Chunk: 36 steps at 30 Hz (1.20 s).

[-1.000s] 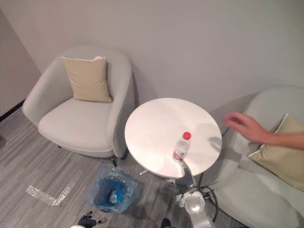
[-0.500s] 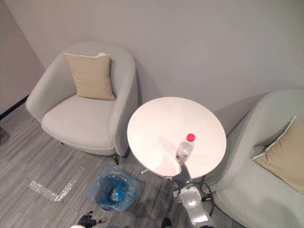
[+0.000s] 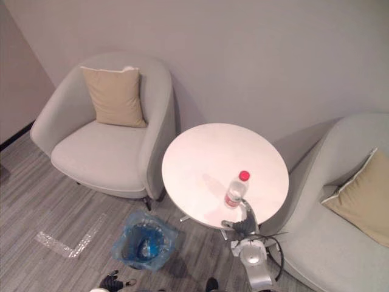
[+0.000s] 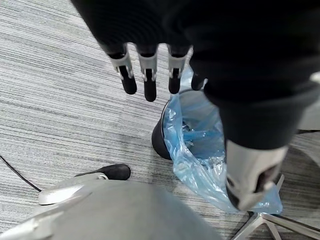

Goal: Gather rubbish on tea table into small bin, then transfer packed bag to large trash can.

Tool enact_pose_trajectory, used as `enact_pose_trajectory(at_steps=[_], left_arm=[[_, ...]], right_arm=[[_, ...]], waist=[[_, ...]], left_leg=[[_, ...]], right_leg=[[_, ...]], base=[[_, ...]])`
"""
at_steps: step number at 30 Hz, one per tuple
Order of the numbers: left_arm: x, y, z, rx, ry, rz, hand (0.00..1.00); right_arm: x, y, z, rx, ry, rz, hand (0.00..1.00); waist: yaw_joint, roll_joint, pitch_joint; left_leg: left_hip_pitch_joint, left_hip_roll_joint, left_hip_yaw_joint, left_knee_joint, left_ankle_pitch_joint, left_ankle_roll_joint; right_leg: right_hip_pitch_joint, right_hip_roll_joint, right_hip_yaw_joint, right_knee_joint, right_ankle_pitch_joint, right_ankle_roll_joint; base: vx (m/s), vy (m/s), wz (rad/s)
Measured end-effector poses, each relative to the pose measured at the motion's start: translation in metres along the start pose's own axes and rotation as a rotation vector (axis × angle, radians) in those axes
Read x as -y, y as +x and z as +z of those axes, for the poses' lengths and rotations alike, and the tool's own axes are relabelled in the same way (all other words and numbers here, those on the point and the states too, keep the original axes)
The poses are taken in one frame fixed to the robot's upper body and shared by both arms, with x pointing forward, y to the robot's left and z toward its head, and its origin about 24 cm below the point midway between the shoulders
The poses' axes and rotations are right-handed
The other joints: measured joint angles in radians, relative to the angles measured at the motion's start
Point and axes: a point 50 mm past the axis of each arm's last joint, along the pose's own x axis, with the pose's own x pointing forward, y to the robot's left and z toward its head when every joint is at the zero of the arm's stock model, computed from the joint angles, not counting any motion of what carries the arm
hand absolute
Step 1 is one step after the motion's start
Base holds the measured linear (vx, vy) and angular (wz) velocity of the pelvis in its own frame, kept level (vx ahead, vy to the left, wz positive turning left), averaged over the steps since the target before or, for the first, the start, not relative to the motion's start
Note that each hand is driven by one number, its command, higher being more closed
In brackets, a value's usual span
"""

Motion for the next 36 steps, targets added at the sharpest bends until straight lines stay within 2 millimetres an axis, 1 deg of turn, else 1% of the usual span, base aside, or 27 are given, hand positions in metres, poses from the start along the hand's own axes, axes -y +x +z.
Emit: enact_pose_trajectory(at_steps=[6,8,12,16,21,24,25,27,28,31,33,34,36], left_arm=[[0.0,0.0,0.0,0.001,0.014,-0.001,0.0],[0.001,0.0,0.0,0.0,0.014,-0.002,0.0],[0.001,0.0,0.0,0.001,0.012,-0.005,0.0],[0.002,-0.001,-0.001,-0.003,0.011,-0.005,0.0],[0.002,-0.001,-0.002,-0.005,0.003,-0.006,0.0],[0.002,-0.001,-0.001,-0.002,-0.011,-0.005,0.0],[0.004,-0.001,0.001,0.006,-0.023,-0.004,0.0],[0.004,0.0,0.004,0.015,-0.033,-0.004,0.0],[0.005,0.0,0.007,0.027,-0.04,-0.002,0.0],[0.005,0.0,0.01,0.045,-0.054,0.001,0.0],[0.006,0.0,0.013,0.055,-0.072,0.009,0.0],[0.006,0.0,0.015,0.061,-0.074,0.012,0.0],[0.006,0.0,0.017,0.075,-0.079,0.011,0.0]], right_arm=[[0.009,0.004,0.009,0.026,0.047,-0.053,0.0],[0.01,0.005,0.011,0.03,0.051,-0.06,0.0],[0.01,0.012,0.022,0.055,0.079,-0.089,0.0],[0.01,0.018,0.029,0.059,0.106,-0.098,0.0],[0.009,0.027,0.045,0.093,0.154,-0.105,0.0],[0.007,0.037,0.056,0.108,0.165,-0.112,0.0],[0.009,0.041,0.062,0.122,0.179,-0.121,0.0],[0.011,0.044,0.069,0.133,0.204,-0.138,0.0],[0.014,0.048,0.077,0.15,0.216,-0.159,0.0],[0.019,0.054,0.088,0.169,0.235,-0.204,0.0],[0.022,0.059,0.094,0.17,0.25,-0.244,0.0],[0.023,0.061,0.098,0.178,0.256,-0.263,1.0],[0.025,0.063,0.109,0.201,0.275,-0.299,1.0]], waist=[[-0.002,0.007,0.005],[-0.001,0.01,0.009],[-0.001,0.016,0.014],[-0.001,0.019,0.018],[0.003,0.026,0.026],[0.006,0.029,0.034],[0.009,0.037,0.045],[0.016,0.042,0.055],[0.018,0.048,0.074],[0.02,0.054,0.082],[0.025,0.059,0.097],[0.027,0.062,0.104],[0.028,0.066,0.107]], left_leg=[[-0.004,0.001,0.006,0.0,0.0,0.0],[-0.005,0.001,0.006,-0.001,0.0,0.0],[-0.023,0.0,0.006,-0.001,0.0,0.0],[-0.033,0.0,-0.003,-0.001,0.0,0.0],[-0.05,-0.002,-0.018,0.0,0.001,0.0],[-0.078,-0.007,-0.022,0.014,0.001,0.0],[-0.095,-0.007,-0.025,0.019,0.001,0.001],[-0.114,-0.009,-0.027,0.023,0.002,0.002],[-0.127,-0.01,-0.032,0.035,0.002,0.002],[-0.16,-0.015,-0.045,0.049,0.003,0.002],[-0.164,-0.015,-0.047,0.052,0.004,0.002],[-0.171,-0.016,-0.048,0.052,0.004,0.002],[-0.187,-0.018,-0.047,0.052,0.006,0.004]], right_leg=[[-0.007,0.001,0.006,0.0,0.0,0.0],[-0.008,0.001,0.006,0.0,0.0,0.0],[-0.025,0.0,0.005,0.0,0.0,0.0],[-0.031,0.0,-0.004,0.0,-0.001,0.002],[-0.041,-0.002,-0.021,0.0,-0.001,0.002],[-0.068,-0.007,-0.025,0.005,-0.001,0.002],[-0.08,-0.008,-0.027,0.014,-0.001,0.002],[-0.096,-0.01,-0.027,0.018,-0.001,0.002],[-0.105,-0.012,-0.033,0.025,-0.001,0.002],[-0.134,-0.017,-0.042,0.031,-0.001,0.002],[-0.136,-0.018,-0.045,0.033,-0.001,0.002],[-0.138,-0.019,-0.045,0.033,-0.001,0.002],[-0.163,-0.021,-0.043,0.042,-0.001,0.002]], base=[[-0.04,-0.011,-0.03],[-0.04,-0.013,-0.01],[-0.03,-0.009,0.0],[-0.01,-0.012,0.07],[-0.01,-0.006,0.09],[-0.05,-0.003,0.05],[-0.03,-0.005,0.06],[-0.06,-0.003,0.06],[-0.07,-0.003,0.08],[-0.03,-0.001,0.14],[-0.01,-0.001,0.06],[-0.05,0.004,0.01],[0.0,0.0,0.0]])
